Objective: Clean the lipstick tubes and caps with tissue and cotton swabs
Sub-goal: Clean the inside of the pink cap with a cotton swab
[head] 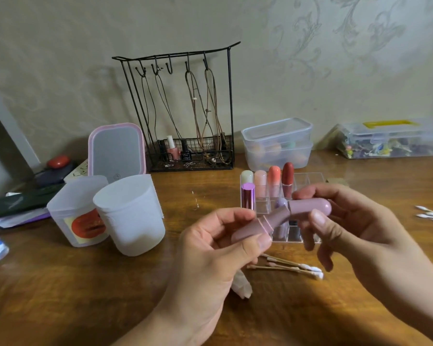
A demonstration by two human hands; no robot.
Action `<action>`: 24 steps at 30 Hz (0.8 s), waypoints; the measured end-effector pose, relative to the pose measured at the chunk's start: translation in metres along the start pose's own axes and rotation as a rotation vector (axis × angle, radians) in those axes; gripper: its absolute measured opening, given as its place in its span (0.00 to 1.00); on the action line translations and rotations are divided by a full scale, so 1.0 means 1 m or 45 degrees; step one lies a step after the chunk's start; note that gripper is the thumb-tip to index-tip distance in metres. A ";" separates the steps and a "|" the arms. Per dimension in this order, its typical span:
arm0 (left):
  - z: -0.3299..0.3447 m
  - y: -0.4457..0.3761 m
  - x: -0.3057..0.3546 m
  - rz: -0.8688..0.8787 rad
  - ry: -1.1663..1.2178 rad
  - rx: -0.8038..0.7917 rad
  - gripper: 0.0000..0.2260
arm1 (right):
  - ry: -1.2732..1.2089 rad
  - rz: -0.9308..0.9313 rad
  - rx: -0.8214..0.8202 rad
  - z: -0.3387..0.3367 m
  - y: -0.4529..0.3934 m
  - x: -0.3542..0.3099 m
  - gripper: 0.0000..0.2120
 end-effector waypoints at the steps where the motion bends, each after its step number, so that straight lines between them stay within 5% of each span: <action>1: 0.000 0.000 0.000 -0.003 -0.015 0.003 0.15 | 0.005 0.015 -0.024 0.002 0.001 0.001 0.24; 12: 0.003 0.009 0.016 0.256 -0.345 0.122 0.15 | -0.031 -0.018 -0.113 0.013 0.005 0.006 0.15; 24: 0.002 0.010 0.015 0.216 -0.338 0.158 0.17 | -0.204 0.015 -0.065 0.014 0.007 0.008 0.15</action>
Point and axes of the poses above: each hand's wrist, its own y-axis away from the middle knuckle, its own z-axis out of the palm, x = y × z, the point moved 6 cm from there along -y, towards the middle knuckle
